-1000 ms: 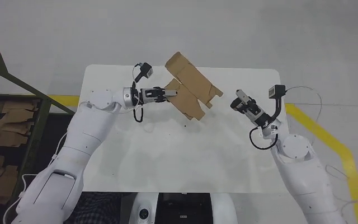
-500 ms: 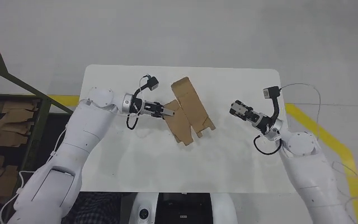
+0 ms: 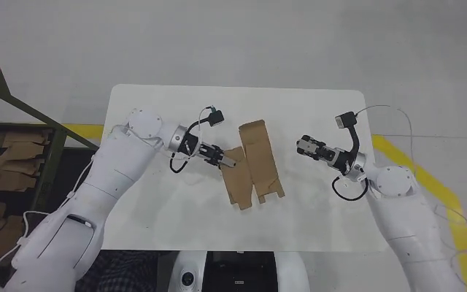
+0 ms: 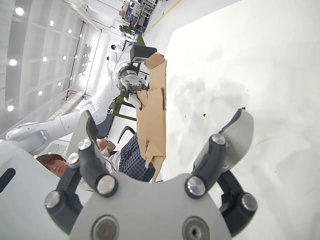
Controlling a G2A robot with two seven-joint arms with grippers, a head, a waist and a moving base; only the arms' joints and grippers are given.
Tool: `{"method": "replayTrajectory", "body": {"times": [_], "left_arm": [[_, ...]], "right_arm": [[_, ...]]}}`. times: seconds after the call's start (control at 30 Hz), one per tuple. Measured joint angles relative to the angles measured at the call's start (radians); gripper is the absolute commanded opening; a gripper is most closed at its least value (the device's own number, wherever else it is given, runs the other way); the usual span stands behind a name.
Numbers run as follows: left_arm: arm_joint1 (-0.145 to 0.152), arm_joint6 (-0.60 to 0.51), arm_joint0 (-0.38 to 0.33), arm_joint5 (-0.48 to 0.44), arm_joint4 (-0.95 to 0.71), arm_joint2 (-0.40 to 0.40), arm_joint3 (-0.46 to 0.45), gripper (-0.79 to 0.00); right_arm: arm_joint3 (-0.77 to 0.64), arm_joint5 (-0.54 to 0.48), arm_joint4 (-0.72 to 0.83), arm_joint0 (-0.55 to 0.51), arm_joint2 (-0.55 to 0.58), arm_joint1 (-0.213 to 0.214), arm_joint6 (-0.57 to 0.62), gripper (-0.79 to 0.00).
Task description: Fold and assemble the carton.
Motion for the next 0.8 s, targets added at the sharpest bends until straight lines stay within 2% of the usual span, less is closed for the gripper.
{"method": "replayTrajectory", "body": {"times": [0.23, 0.47, 0.5, 0.57, 0.6, 0.7, 0.8], "left_arm": [[0.003, -0.01, -0.039, 0.01, -0.06, 0.075, 0.012, -0.785], [-0.002, -0.004, -0.085, 0.004, -0.079, 0.148, 0.028, -0.785], [-0.002, -0.001, -0.091, 0.001, -0.083, 0.159, 0.03, -0.785], [-0.003, 0.003, -0.1, -0.002, -0.09, 0.174, 0.033, -0.785], [-0.003, 0.005, -0.104, -0.006, -0.095, 0.182, 0.036, -0.785], [-0.003, 0.011, -0.114, -0.011, -0.109, 0.201, 0.04, -0.785], [-0.001, 0.014, -0.123, -0.014, -0.12, 0.218, 0.044, -0.785]], "right_arm": [[0.004, 0.058, 0.031, 0.008, -0.047, -0.008, -0.008, 0.0], [0.029, 0.051, 0.053, 0.048, -0.141, -0.027, 0.016, 0.0], [0.033, 0.046, 0.054, 0.053, -0.15, -0.029, 0.022, -0.028], [0.038, 0.04, 0.057, 0.06, -0.16, -0.031, 0.03, -0.219], [0.043, 0.038, 0.06, 0.064, -0.165, -0.032, 0.035, -0.4], [0.053, 0.031, 0.061, 0.072, -0.173, -0.033, 0.051, -0.545], [0.062, 0.024, 0.059, 0.077, -0.18, -0.034, 0.061, -0.776]]}}
